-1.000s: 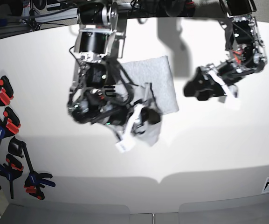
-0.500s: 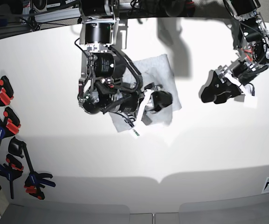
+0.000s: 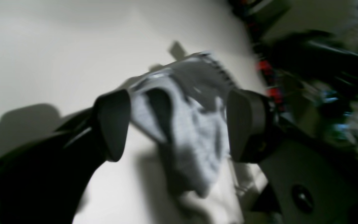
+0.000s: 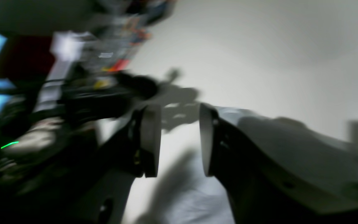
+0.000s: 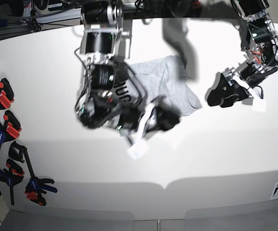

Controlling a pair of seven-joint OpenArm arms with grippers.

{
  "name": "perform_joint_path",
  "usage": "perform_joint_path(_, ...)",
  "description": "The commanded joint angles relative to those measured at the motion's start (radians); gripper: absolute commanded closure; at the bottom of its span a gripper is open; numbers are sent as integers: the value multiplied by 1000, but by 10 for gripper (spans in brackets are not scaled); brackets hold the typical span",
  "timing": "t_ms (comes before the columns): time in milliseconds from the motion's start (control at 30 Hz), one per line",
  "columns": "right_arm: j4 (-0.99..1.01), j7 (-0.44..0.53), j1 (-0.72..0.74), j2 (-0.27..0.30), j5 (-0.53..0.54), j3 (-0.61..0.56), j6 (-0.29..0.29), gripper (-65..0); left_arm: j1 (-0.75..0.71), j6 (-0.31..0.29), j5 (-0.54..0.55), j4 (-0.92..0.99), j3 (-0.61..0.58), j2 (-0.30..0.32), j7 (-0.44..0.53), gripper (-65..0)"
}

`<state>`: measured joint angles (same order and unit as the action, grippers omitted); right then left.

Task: Fold the T-shirt properly
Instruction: 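Lower the folded bundle with the right gripper and release it, then grasp the bundle with both grippers and flatten it on the table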

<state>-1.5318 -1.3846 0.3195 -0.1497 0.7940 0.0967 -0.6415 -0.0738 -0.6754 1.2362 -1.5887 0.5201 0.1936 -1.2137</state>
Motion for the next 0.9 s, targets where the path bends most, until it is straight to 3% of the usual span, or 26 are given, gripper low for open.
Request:
perform_joint_path(0,-18,79,45,-7,-40,15,-14,-196,12,-6,101,-32,2,7,-33,-445)
perform_joint_path(67,-17,199,72,-7,-208,45,-13,-196,7,-23,247,-81,-5,7,-143,-445)
perform_joint_path(100,-14,251,80,-7,-278,55,-3,-196,3,-23,247,-119,-13,6,-176,-445)
perform_joint_path(167,-3,327,90,21,-378,61,39,-196,2,-23,247,-207,-47,6,-171,-445)
perform_joint_path(267,23,375,91,86,-456,59,58,-195,2,-23,229,-333,-144,2,-87,-444)
perform_joint_path(400,84,402,95,158,-503,60,70,-195,2,-23,-55,-393,-351,1,61,-440)
perform_joint_path(500,132,402,96,206,-511,60,74,-195,2,-23,-327,-385,-510,1,169,-440)
perform_joint_path(567,164,406,96,227,-509,59,74,-195,2,65,-474,-378,-599,1,217,-440)
perform_joint_path(633,200,416,96,230,-497,59,73,-195,2,119,-551,-374,-677,1,223,-440)
perform_joint_path(800,305,429,96,188,-462,59,68,-195,2,138,-740,-343,-871,1,240,-440)
perform_joint_path(867,329,429,93,166,-461,58,33,-195,2,238,-861,-289,-929,1,251,-440)
